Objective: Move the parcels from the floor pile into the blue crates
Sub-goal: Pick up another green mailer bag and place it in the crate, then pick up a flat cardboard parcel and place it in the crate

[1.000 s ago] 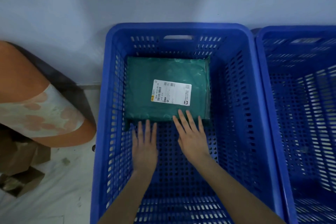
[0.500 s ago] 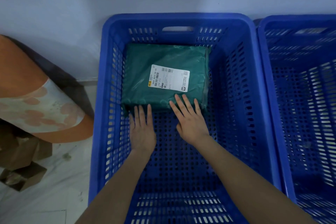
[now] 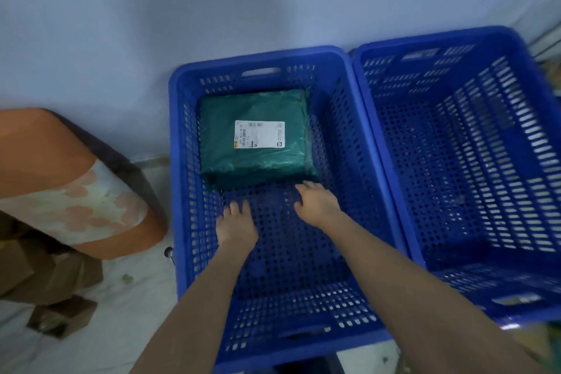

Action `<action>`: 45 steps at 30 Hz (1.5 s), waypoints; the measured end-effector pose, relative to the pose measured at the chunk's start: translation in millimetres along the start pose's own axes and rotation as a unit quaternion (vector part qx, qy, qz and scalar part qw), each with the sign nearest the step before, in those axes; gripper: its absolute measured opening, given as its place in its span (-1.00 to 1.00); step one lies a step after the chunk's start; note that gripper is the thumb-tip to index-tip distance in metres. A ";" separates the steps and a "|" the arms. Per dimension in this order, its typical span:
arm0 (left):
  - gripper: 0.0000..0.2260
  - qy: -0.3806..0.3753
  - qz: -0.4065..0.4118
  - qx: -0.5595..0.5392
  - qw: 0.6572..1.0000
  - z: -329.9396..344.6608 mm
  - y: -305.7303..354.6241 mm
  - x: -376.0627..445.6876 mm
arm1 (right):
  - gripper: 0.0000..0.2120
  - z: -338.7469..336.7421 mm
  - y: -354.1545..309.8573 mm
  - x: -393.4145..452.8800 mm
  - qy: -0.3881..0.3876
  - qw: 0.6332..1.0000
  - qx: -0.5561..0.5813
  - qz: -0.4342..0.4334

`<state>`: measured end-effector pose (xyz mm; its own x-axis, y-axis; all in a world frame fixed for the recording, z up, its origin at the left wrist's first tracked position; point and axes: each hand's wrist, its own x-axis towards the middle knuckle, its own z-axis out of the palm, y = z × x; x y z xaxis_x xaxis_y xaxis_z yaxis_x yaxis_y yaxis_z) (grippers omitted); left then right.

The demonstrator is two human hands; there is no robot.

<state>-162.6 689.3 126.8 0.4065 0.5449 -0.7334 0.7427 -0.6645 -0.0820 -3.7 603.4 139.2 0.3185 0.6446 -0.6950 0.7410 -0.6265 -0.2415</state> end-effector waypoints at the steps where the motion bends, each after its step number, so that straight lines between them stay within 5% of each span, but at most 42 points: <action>1: -0.45 -0.021 0.001 -0.003 1.000 4.8 1.9 -9.6 | -0.52 8.0 4.6 -14.4 -0.002 1.000 0.019 0.015; 8: -0.56 -0.057 0.059 -0.006 0.997 14.1 31.3 -58.2 | -0.66 38.2 29.7 -105.0 0.164 0.960 0.217 0.066; 14: -0.62 0.079 0.179 -0.066 0.979 -20.5 95.7 -86.9 | -0.81 40.3 75.6 -191.5 0.426 0.813 0.346 0.191; 17: -0.67 0.138 0.254 -0.129 0.948 -32.0 139.9 -104.8 | -0.85 65.5 116.1 -242.1 0.496 0.738 0.365 0.274; 20: -0.74 0.171 0.318 -0.182 0.915 -28.0 184.7 -129.4 | -0.81 116.7 160.4 -291.2 0.439 0.698 0.414 0.386; 24: -0.80 0.156 0.358 -0.284 0.876 -3.7 258.9 -178.5 | -0.59 210.5 207.5 -350.7 0.228 0.624 0.534 0.522; 27: -0.94 0.120 0.402 -0.336 0.843 29.4 323.8 -218.7 | -0.56 266.5 221.8 -380.5 0.190 0.578 0.594 0.527; 30: -0.95 -0.015 0.423 -0.271 0.865 84.7 383.5 -248.5 | -0.54 309.3 232.4 -400.0 0.173 0.573 0.621 0.505; 33: -0.93 -0.199 0.311 -0.158 0.916 155.1 427.2 -264.4 | -0.59 350.0 250.0 -414.3 0.138 0.567 0.641 0.498; 36: -0.83 -0.321 0.128 -0.120 0.931 214.2 450.0 -269.2 | -0.69 390.3 275.9 -426.1 0.153 0.499 0.693 0.497; 38: -0.86 -0.333 0.070 -0.130 0.931 245.5 464.8 -261.9 | -0.88 415.7 292.6 -424.7 0.167 0.409 0.733 0.518; 40: -0.86 -0.317 0.058 -0.126 0.938 279.8 479.9 -247.4 | -0.79 439.0 311.9 -421.1 0.164 0.337 0.762 0.528; 45: -0.90 -0.324 0.050 -0.090 0.940 358.0 520.2 -200.2 | -0.77 501.7 369.6 -393.2 0.213 0.300 0.779 0.508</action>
<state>-48.1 51.4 -10.7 0.1135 0.0192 -0.9934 0.8193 -0.5674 0.0826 -151.7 -101.5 -16.5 0.2047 -0.4353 -0.8767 -0.9363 0.1741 -0.3050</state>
